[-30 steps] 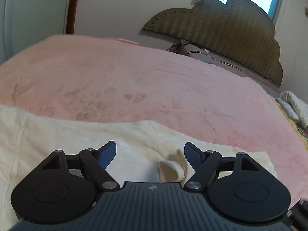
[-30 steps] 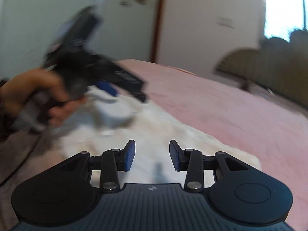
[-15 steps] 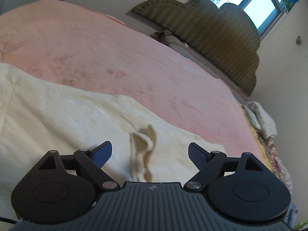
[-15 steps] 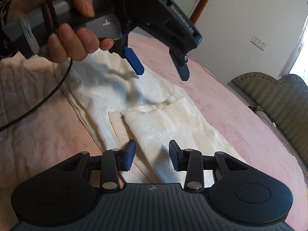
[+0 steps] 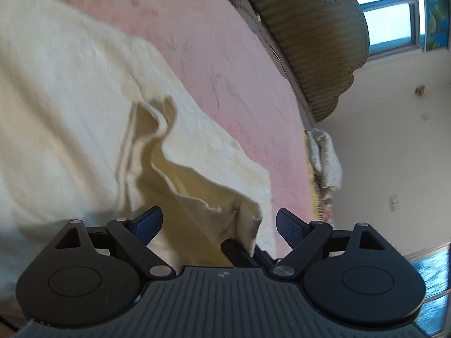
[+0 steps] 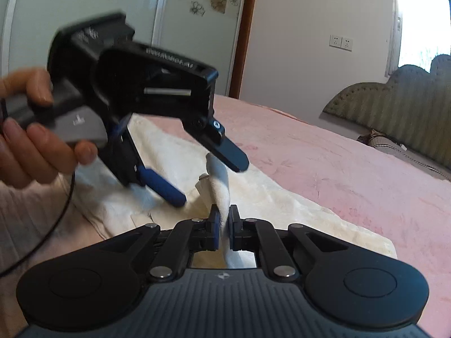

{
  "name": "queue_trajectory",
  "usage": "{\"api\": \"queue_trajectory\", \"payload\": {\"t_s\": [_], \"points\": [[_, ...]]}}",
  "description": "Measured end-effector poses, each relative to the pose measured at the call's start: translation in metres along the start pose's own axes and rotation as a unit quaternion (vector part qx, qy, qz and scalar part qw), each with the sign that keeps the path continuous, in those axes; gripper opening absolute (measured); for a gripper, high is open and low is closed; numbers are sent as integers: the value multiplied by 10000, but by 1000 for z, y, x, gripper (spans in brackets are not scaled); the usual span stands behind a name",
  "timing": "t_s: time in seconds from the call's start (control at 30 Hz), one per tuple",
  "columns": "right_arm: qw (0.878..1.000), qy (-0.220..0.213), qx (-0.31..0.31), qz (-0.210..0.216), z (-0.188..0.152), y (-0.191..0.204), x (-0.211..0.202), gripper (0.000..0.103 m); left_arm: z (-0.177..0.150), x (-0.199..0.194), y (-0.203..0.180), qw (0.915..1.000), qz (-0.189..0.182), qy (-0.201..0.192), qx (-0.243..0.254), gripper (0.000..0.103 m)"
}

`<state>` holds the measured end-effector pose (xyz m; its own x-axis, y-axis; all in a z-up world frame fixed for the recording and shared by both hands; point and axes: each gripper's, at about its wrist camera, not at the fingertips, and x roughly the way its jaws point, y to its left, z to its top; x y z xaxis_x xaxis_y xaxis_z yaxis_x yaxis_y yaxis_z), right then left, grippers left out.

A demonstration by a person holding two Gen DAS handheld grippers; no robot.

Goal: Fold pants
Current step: 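Pinch the pants fold with the left tool while the right tool pinches beside it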

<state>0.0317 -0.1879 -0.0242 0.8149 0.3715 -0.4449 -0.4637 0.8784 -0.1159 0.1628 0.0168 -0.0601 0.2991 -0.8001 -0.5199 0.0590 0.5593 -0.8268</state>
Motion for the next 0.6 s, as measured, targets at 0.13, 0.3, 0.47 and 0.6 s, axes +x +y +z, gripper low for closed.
{"api": "queue_trajectory", "payload": {"t_s": [0.13,0.3,0.47,0.6], "points": [[9999,-47,17,147,1,1,-7,6,4,15,16,9981,-221,-114,-565,42],[9989,195,-206,365,-6,7,-7,7,1,16,19,9987,-81,-197,-460,4],[9958,-169,760,485,-7,-34,-43,8,-6,-7,0,9967,350,-575,464,2],[9884,497,1359,-466,-29,-74,-44,8,-14,-2,1,9943,613,-485,730,2]]}}
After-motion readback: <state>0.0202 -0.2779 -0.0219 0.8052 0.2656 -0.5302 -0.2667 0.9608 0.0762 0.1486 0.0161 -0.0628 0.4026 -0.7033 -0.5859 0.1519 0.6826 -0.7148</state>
